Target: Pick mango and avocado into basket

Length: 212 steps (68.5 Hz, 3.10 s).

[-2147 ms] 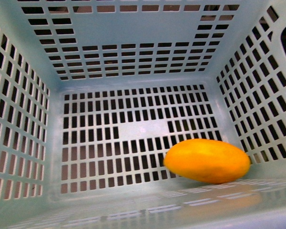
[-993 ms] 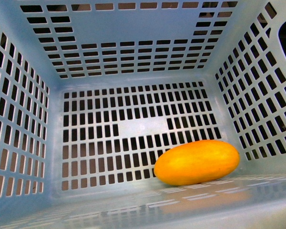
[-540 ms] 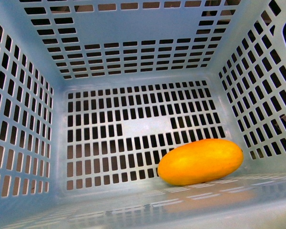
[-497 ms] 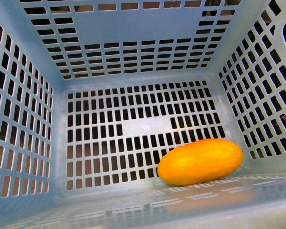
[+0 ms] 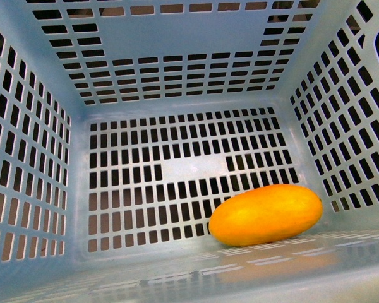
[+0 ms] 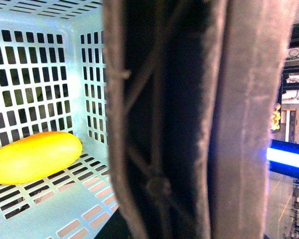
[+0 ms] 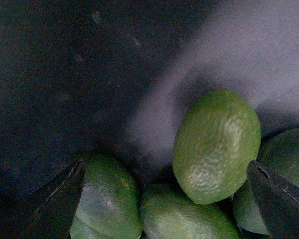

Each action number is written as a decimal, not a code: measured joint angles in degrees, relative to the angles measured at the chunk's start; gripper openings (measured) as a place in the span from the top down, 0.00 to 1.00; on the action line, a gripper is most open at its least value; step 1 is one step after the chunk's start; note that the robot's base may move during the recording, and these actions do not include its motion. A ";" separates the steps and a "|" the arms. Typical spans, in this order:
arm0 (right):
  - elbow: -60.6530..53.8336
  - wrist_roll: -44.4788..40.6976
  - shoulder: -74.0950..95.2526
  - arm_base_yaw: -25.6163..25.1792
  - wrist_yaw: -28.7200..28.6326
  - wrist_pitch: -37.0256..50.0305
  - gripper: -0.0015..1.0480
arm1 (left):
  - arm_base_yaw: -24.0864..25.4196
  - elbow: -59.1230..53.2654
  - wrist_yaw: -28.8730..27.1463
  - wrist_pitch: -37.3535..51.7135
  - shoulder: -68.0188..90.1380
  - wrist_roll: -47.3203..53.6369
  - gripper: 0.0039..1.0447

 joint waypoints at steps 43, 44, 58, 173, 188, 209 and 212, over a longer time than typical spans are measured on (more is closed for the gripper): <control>-3.34 -0.15 0.26 -0.50 -0.24 1.66 0.08 | 0.00 0.00 0.00 0.00 0.00 0.00 0.87; -3.34 -0.15 0.37 -0.50 -0.24 1.70 0.08 | 0.00 0.00 0.00 0.00 0.00 0.00 0.87; -3.28 -0.11 2.40 -0.50 -0.09 1.86 0.08 | 0.00 0.00 -0.04 0.00 0.00 0.02 0.87; 11.63 -0.20 15.82 0.07 1.68 -2.78 0.08 | 0.00 0.00 -0.02 0.00 0.00 0.00 0.87; 11.85 -0.20 16.50 0.55 1.64 -2.58 0.19 | 0.00 0.00 -0.02 0.00 0.00 0.00 0.87; 10.99 -0.24 16.44 -0.46 1.16 -2.10 0.45 | 0.00 0.00 -0.02 0.00 0.00 0.02 0.87; 10.71 -0.31 16.11 -0.70 1.01 -2.05 0.45 | 0.00 0.00 0.00 0.00 0.00 0.00 0.87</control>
